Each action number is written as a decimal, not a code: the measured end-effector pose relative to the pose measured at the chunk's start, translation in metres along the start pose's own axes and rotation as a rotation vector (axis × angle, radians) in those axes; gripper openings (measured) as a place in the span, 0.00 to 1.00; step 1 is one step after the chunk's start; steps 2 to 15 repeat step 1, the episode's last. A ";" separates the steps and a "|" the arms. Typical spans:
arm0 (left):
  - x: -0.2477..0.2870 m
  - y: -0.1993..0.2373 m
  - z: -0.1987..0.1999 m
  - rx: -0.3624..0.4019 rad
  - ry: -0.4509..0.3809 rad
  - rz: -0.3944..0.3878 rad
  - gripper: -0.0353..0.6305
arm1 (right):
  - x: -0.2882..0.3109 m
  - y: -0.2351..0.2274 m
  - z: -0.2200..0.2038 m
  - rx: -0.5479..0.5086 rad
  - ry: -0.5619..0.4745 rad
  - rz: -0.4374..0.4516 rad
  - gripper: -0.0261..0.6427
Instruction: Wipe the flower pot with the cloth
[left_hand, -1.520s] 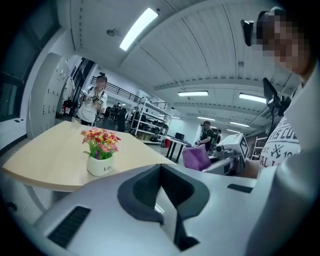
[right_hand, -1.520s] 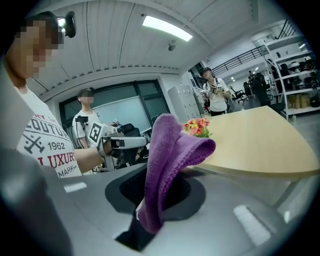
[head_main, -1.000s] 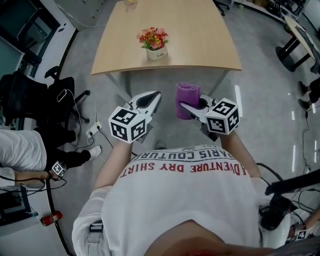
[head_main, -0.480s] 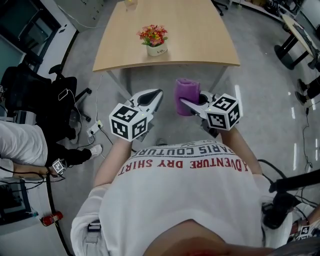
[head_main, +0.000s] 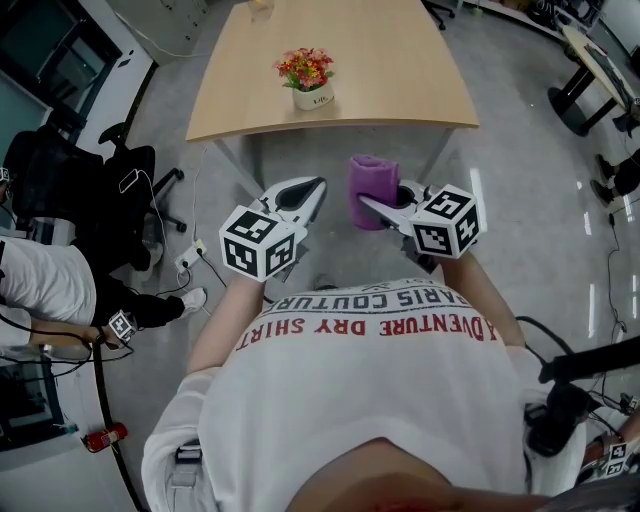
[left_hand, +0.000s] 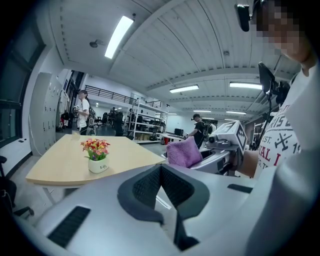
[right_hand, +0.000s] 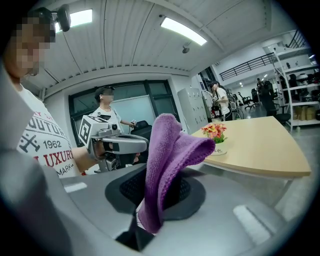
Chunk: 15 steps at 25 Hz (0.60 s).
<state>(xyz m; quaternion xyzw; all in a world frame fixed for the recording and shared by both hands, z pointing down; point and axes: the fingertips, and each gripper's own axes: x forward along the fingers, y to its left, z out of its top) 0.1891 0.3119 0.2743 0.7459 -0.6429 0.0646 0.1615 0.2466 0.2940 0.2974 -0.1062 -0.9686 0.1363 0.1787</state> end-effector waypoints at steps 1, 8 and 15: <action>0.000 -0.001 0.000 0.000 0.001 0.000 0.06 | -0.001 0.001 -0.001 0.000 0.000 0.000 0.13; 0.000 -0.001 0.000 0.000 0.001 0.000 0.06 | -0.001 0.001 -0.001 0.000 0.000 0.000 0.13; 0.000 -0.001 0.000 0.000 0.001 0.000 0.06 | -0.001 0.001 -0.001 0.000 0.000 0.000 0.13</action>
